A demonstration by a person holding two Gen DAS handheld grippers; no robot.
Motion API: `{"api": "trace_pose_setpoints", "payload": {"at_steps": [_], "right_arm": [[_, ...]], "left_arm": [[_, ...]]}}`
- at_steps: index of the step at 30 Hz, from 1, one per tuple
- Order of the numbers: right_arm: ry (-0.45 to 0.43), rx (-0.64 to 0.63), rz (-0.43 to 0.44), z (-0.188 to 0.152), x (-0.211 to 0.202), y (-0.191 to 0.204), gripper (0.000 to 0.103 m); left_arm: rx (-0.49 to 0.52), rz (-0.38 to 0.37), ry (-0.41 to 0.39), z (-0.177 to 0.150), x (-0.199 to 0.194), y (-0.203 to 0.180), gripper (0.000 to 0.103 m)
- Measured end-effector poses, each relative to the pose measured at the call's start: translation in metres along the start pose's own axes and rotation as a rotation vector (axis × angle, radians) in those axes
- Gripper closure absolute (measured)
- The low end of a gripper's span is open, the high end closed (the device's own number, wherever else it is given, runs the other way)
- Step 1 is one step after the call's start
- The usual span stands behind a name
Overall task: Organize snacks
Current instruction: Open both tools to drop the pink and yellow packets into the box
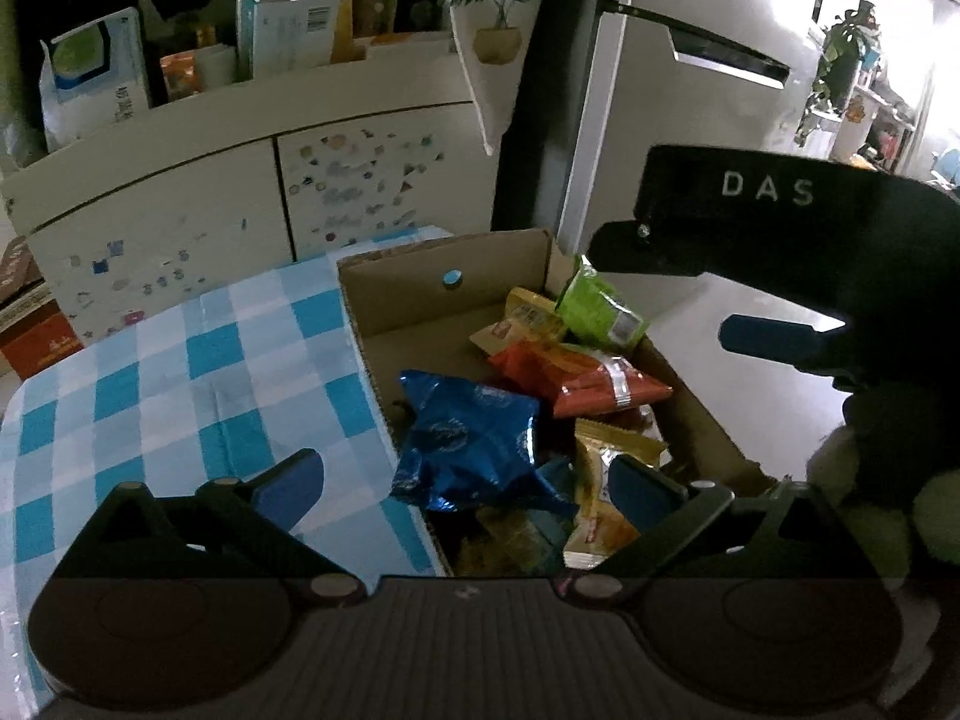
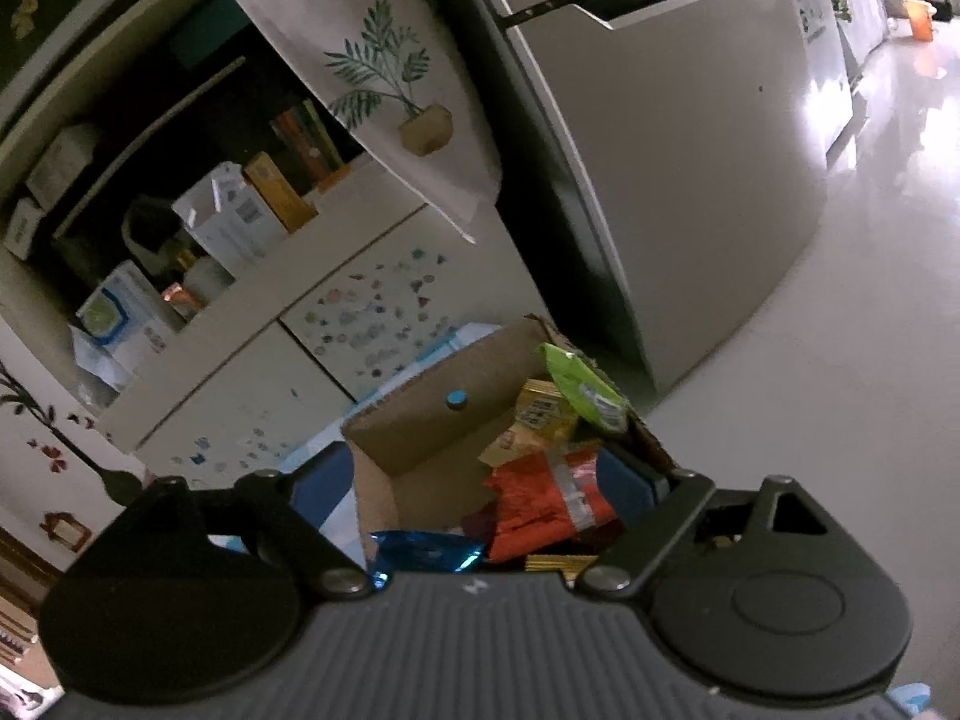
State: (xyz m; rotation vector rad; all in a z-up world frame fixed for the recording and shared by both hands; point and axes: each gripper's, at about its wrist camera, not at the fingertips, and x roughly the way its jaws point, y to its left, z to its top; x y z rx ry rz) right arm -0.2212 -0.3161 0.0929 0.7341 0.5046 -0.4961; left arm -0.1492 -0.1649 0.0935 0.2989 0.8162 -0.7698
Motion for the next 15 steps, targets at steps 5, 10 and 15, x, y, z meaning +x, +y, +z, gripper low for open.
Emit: {"api": "trace_pose_setpoints", "payload": {"at_steps": [5, 10, 15], "right_arm": [[-0.005, -0.006, -0.047, -0.002, 0.001, -0.002, 0.012], [0.003, -0.010, -0.088, -0.003, 0.002, -0.005, 0.011], [0.004, -0.038, -0.124, -0.007, 0.000, -0.006, 0.011]], "left_arm": [[-0.017, 0.044, 0.014, -0.002, -0.007, 0.007, 0.000], [-0.059, 0.073, 0.036, -0.005, -0.012, 0.016, 0.000], [-0.060, 0.102, 0.057, -0.008, -0.016, 0.019, 0.000]]}}
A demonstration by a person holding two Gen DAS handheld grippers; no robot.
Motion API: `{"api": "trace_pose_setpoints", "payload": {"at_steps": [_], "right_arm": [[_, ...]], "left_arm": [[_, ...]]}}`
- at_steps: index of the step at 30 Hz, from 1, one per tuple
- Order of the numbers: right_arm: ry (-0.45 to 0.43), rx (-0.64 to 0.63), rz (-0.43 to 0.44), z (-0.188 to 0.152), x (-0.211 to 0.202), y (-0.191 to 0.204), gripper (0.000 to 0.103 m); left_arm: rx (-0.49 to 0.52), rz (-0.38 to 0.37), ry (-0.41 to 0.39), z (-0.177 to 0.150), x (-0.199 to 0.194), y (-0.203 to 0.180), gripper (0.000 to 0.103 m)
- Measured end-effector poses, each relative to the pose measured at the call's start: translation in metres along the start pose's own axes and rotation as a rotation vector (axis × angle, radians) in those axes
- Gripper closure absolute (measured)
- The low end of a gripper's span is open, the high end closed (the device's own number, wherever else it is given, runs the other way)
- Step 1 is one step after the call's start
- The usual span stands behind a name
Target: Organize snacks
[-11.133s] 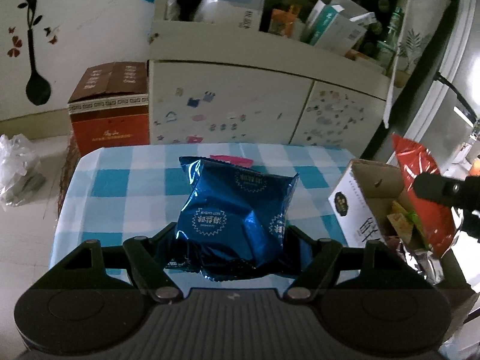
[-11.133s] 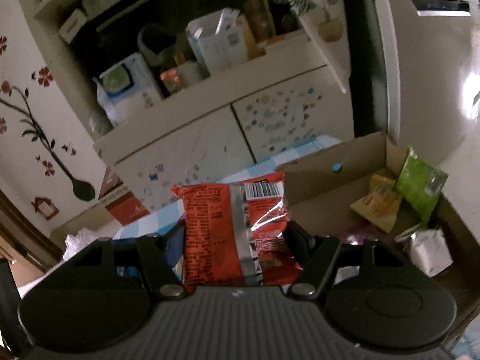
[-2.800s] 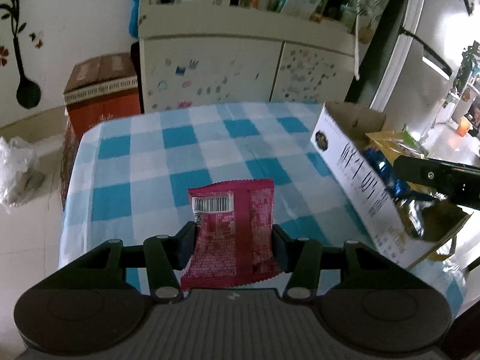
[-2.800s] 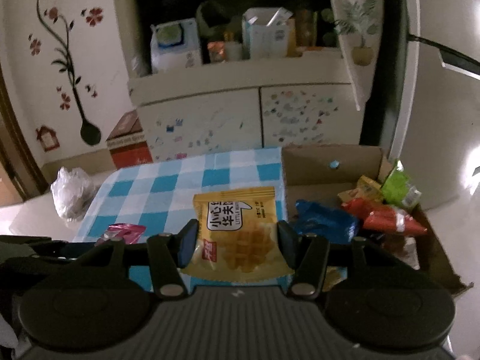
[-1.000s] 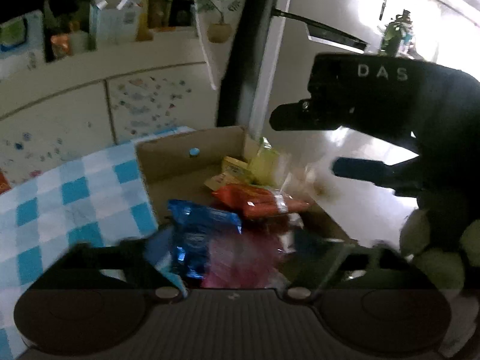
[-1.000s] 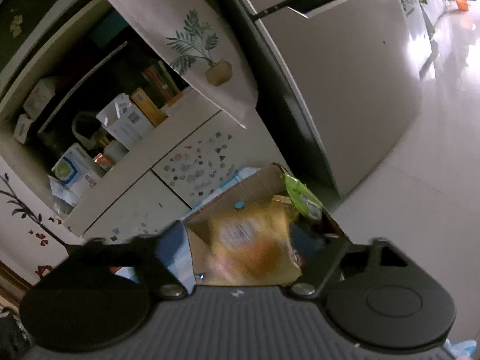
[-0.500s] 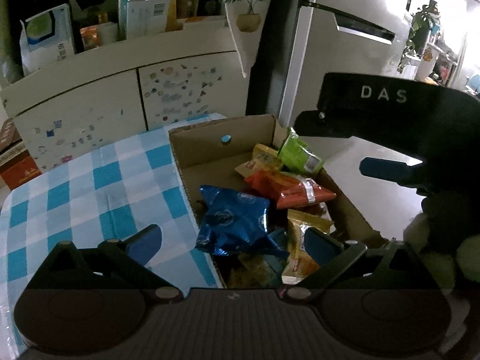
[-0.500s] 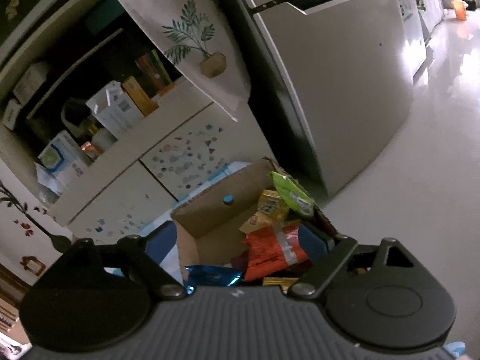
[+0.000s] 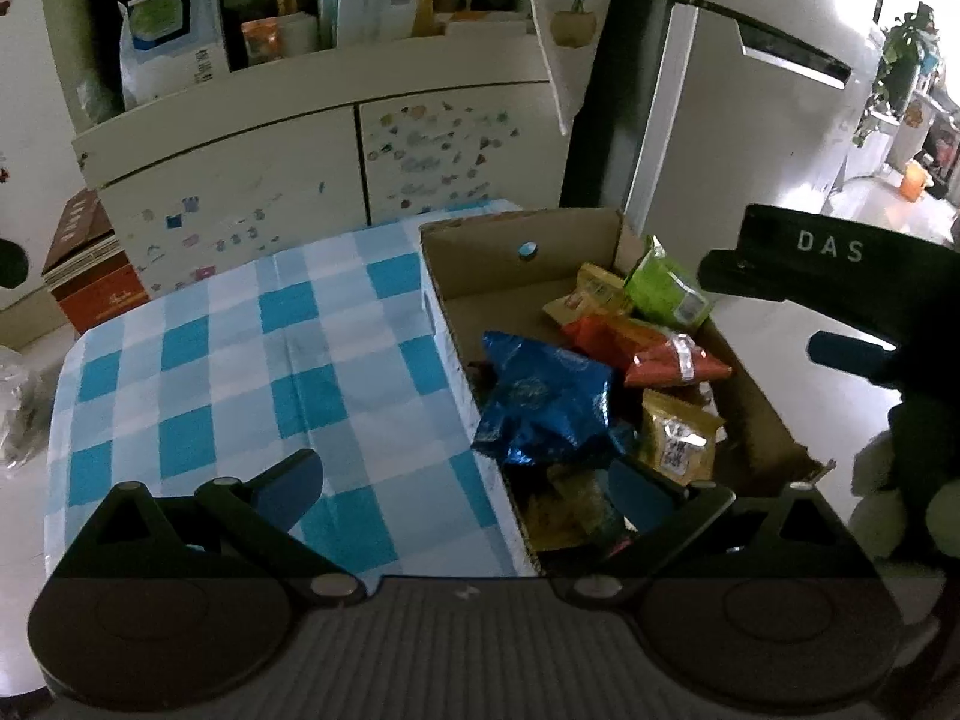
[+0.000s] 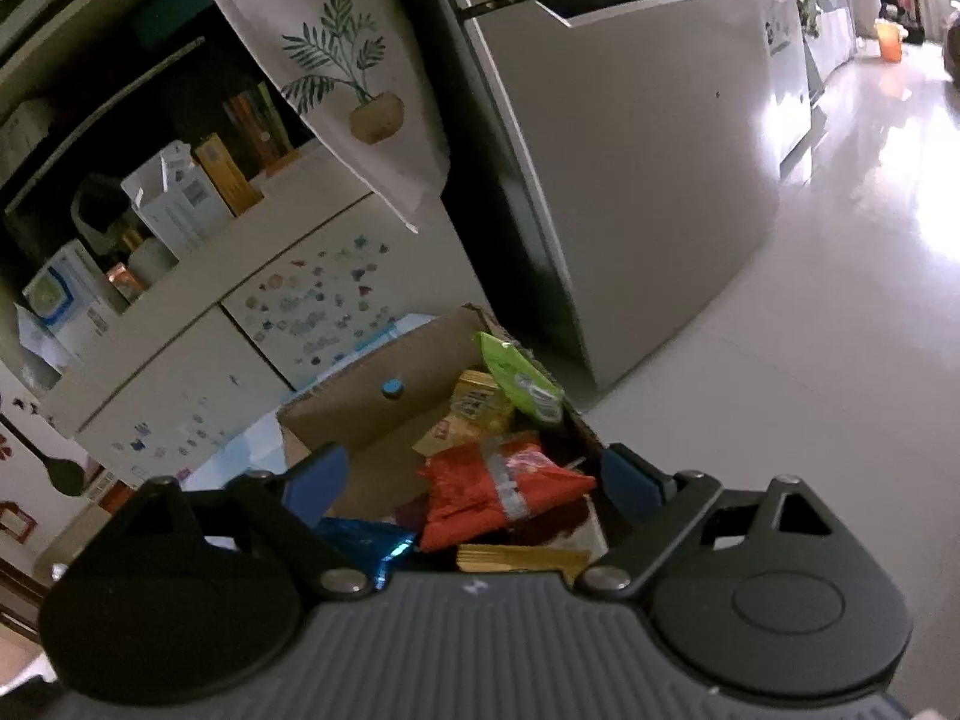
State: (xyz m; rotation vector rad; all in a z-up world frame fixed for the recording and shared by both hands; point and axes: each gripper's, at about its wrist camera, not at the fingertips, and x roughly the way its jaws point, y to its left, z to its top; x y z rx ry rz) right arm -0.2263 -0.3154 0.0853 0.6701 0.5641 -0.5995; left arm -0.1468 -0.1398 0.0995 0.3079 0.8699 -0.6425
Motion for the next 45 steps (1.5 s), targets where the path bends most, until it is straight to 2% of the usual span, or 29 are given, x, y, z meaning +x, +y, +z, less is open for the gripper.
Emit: {"api": "trace_pose_setpoints", "payload": {"at_steps": [8, 17, 23, 32, 39, 45], "right_arm": [[0.005, -0.051, -0.057, -0.009, -0.005, -0.003, 0.011], [0.043, -0.173, -0.224, -0.028, -0.009, -0.004, 0.006], [0.042, -0.225, -0.284, -0.038, -0.013, -0.006, 0.006], [0.036, -0.272, -0.258, -0.045, -0.020, -0.002, 0.006], [0.053, -0.283, -0.241, -0.045, -0.018, -0.002, 0.006], [0.082, -0.257, -0.217, -0.041, -0.015, -0.005, 0.006]], "left_arm": [[-0.001, 0.025, 0.009, -0.006, -0.009, 0.001, 0.000], [-0.008, 0.054, 0.011, -0.010, -0.018, 0.003, 0.000], [-0.014, 0.079, 0.022, -0.011, -0.018, 0.006, 0.000], [0.019, 0.089, 0.025, -0.006, -0.010, -0.002, 0.000], [0.048, 0.136, -0.001, -0.002, 0.000, -0.010, 0.000], [0.007, 0.161, 0.014, 0.003, 0.011, -0.014, 0.000]]}}
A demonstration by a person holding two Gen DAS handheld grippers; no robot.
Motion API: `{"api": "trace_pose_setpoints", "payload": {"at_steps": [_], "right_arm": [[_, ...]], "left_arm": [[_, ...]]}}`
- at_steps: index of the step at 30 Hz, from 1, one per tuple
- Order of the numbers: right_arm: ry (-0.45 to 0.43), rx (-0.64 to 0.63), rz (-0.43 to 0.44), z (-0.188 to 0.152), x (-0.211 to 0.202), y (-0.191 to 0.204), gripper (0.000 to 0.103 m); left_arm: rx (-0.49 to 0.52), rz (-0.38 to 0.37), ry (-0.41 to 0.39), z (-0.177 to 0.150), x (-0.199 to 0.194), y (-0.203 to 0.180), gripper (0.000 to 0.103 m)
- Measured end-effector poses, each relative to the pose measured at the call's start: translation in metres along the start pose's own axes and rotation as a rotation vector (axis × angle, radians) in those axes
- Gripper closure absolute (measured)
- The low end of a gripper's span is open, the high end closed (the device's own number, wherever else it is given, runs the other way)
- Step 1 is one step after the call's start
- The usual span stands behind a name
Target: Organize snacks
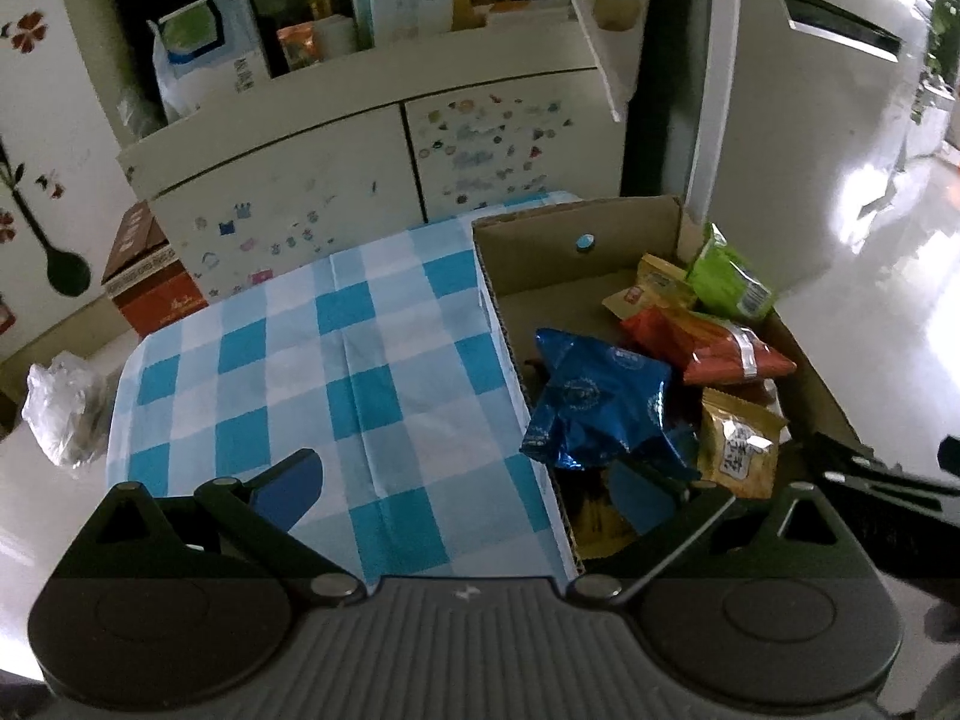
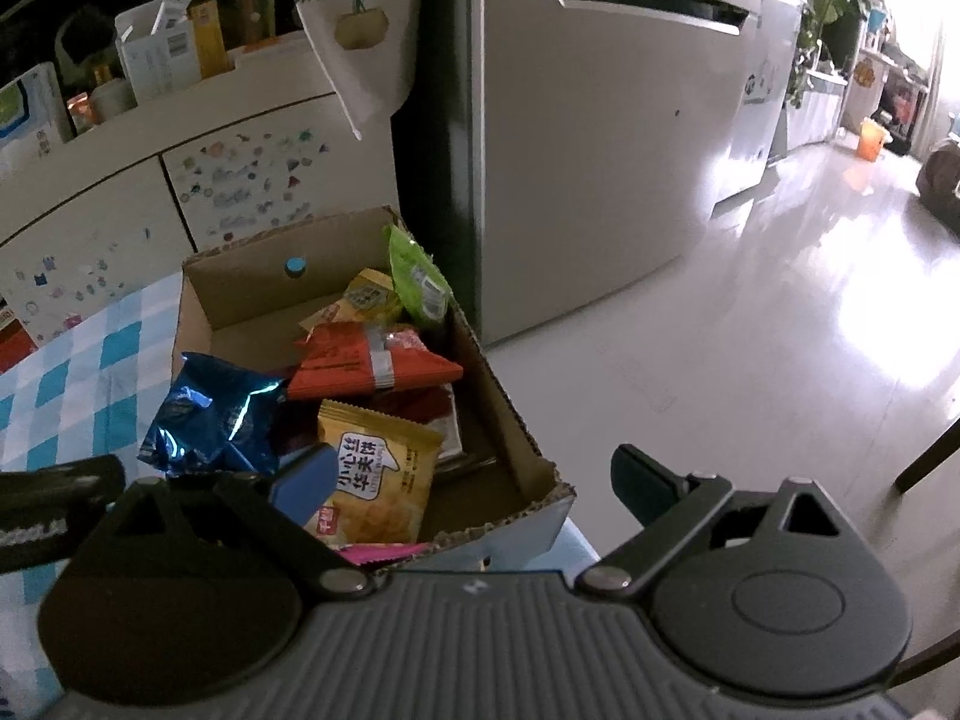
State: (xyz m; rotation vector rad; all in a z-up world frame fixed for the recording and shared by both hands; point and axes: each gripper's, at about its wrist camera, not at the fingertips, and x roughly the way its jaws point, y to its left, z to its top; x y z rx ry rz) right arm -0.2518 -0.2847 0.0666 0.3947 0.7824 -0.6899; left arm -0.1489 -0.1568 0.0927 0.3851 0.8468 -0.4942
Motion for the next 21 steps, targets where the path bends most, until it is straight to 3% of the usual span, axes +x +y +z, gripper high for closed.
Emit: {"api": "trace_pose_setpoints", "payload": {"at_steps": [6, 21], "right_arm": [[0.004, -0.034, 0.009, 0.004, 0.001, 0.001, 0.005], [0.008, -0.123, 0.047, 0.013, 0.003, -0.003, 0.005]], "left_arm": [[-0.067, 0.012, 0.024, -0.002, 0.002, -0.005, 0.000], [-0.113, 0.066, 0.050, -0.004, 0.008, -0.016, 0.000]]}}
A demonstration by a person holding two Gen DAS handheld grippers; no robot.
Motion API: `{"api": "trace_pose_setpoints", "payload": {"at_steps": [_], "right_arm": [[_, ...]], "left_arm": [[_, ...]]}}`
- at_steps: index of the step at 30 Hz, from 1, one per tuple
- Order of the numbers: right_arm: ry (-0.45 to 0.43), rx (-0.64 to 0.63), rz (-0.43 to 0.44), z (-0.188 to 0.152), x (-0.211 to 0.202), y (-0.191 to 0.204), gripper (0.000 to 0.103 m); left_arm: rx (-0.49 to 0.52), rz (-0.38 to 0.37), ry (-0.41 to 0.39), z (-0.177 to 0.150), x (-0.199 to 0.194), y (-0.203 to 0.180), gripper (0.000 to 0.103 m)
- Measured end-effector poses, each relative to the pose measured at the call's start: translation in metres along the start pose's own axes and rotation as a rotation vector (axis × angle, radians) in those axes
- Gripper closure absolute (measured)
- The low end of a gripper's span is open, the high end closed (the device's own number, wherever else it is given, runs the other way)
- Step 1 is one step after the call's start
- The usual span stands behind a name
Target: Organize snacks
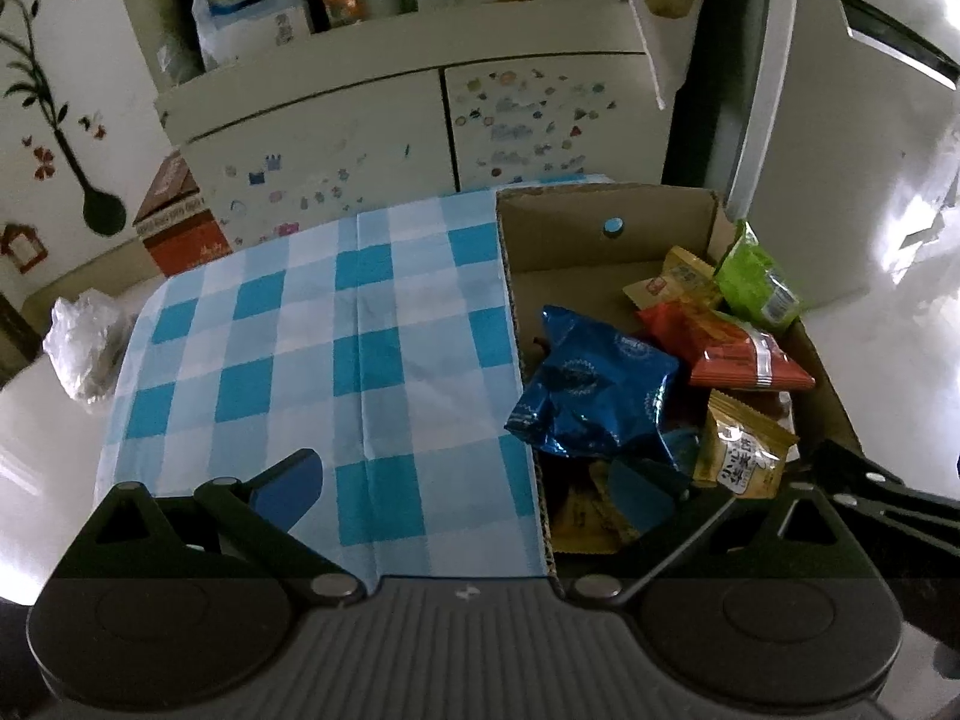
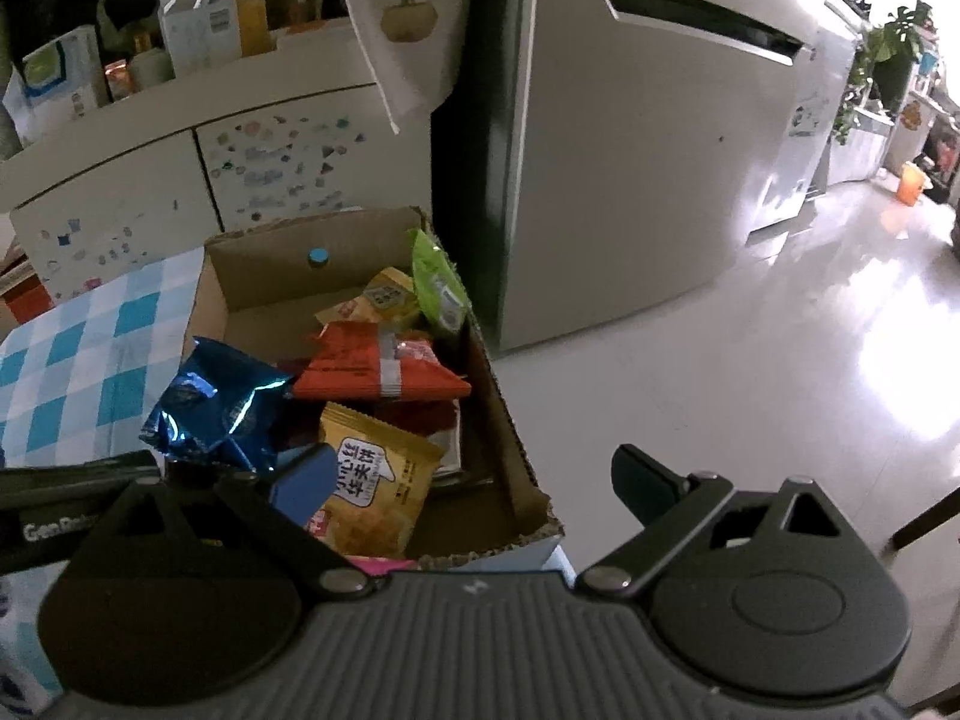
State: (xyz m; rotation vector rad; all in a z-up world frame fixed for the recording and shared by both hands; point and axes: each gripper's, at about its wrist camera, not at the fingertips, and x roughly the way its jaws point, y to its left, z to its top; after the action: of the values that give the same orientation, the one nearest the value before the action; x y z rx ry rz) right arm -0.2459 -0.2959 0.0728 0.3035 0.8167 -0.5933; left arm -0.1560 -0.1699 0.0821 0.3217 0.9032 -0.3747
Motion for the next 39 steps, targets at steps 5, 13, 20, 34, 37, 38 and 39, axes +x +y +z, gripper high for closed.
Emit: {"api": "trace_pose_setpoints", "payload": {"at_steps": [5, 13, 20, 34, 37, 38, 39], "right_arm": [[0.007, -0.020, 0.022, 0.003, 0.002, -0.005, 0.005], [0.016, 0.029, 0.024, 0.006, 0.003, -0.015, 0.005], [0.019, 0.023, 0.026, 0.006, 0.004, -0.015, 0.005], [0.017, 0.015, 0.040, 0.004, 0.003, -0.011, 0.005], [0.020, 0.026, 0.036, 0.004, 0.004, -0.014, 0.005], [0.019, 0.030, 0.032, 0.004, 0.004, -0.015, 0.005], [0.017, 0.035, 0.028, 0.005, 0.004, -0.016, 0.005]], "left_arm": [[0.014, 0.000, -0.002, -0.001, 0.001, -0.006, 0.000], [0.022, -0.010, -0.008, -0.001, 0.001, -0.015, 0.000], [0.022, 0.000, -0.017, -0.001, 0.002, -0.016, 0.000], [0.012, -0.004, -0.020, -0.003, 0.001, -0.012, 0.000], [0.023, 0.001, -0.027, -0.002, 0.001, -0.015, 0.000], [0.024, -0.002, -0.026, -0.001, 0.001, -0.016, 0.000], [0.024, -0.006, -0.025, -0.001, 0.001, -0.017, 0.000]]}}
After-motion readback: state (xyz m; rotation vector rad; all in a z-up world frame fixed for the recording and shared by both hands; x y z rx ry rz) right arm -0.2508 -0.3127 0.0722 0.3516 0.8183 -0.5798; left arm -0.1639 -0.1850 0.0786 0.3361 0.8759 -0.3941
